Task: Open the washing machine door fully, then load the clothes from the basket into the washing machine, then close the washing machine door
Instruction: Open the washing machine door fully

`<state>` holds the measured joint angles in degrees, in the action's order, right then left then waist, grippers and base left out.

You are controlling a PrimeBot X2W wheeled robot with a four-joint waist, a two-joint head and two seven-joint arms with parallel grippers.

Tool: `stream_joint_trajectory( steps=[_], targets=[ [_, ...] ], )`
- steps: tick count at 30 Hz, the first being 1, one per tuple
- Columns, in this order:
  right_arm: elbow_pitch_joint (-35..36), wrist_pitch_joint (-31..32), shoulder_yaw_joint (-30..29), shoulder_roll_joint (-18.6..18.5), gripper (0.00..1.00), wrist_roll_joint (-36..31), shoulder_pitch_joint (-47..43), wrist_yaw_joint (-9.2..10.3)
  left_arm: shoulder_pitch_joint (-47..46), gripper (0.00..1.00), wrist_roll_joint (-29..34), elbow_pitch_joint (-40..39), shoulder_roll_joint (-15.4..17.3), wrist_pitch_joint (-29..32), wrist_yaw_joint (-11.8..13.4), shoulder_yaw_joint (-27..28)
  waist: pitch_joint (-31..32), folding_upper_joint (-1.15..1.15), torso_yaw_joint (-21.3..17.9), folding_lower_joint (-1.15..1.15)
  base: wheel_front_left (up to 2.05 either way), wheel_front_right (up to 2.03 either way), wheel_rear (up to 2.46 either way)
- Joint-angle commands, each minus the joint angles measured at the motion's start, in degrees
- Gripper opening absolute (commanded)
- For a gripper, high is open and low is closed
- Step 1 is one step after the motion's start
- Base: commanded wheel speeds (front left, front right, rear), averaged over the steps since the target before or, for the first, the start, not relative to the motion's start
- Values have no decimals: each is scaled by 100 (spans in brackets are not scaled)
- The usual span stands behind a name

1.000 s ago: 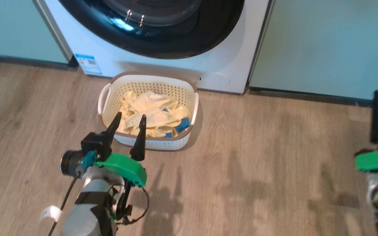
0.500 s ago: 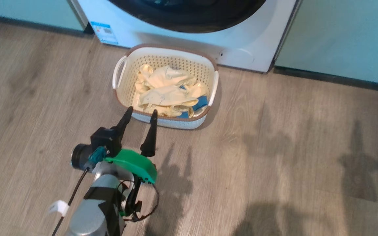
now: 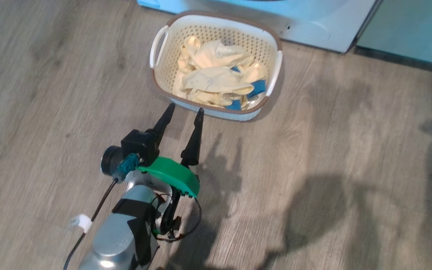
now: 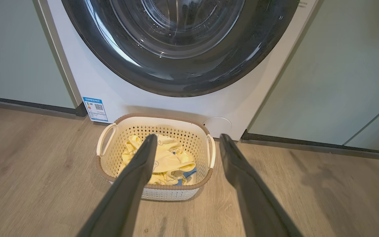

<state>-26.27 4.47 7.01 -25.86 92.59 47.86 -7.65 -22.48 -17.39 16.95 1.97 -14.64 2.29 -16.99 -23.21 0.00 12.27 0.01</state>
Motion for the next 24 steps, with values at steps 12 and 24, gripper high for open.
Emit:
stream_joint_trajectory(
  steps=[12,24],
  targets=[
    [-661,961,174,-21,0,103,1658,16,-377,100,-208,-330,91,-36,148,-77,-566,0,312,-1,0,0,0],
    [-1737,1183,458,559,0,-75,3010,16,-581,100,-395,-423,91,-36,240,-317,-879,0,519,-1,0,0,0]
  ],
)
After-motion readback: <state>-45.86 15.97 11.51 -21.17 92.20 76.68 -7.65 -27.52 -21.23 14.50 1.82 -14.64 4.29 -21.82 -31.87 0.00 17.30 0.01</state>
